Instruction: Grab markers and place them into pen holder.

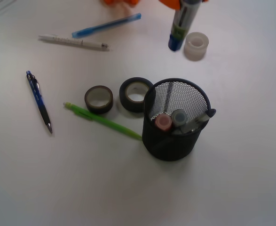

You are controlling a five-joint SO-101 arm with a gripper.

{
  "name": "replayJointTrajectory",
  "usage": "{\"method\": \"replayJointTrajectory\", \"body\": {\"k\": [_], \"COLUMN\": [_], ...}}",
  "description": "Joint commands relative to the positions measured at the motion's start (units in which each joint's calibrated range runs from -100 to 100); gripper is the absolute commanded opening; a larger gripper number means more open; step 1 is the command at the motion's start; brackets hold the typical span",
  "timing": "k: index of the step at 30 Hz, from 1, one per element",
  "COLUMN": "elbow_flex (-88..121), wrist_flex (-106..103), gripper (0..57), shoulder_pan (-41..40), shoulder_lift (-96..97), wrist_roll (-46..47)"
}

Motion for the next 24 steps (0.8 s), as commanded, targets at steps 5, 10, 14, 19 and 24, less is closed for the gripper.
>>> {"method": "replayJointTrajectory", "body": {"k": [5,10,14,19,24], "elbow_flex": [-1.5,9.0,14.3,14.3,11.3], "wrist_flex": [-16.3,-22.3,-28.1,-28.9,-28.8], "gripper": [0.4,0.4,0.4,0.4,7.2], "shoulder_pan": [-0.5,-0.2,0.2,0.7,0.5], "shoulder_lift": [8.8,10.2,11.9,14.4,17.4], "wrist_roll": [0.2,-2.2,-2.5,-2.6,-2.3]}}
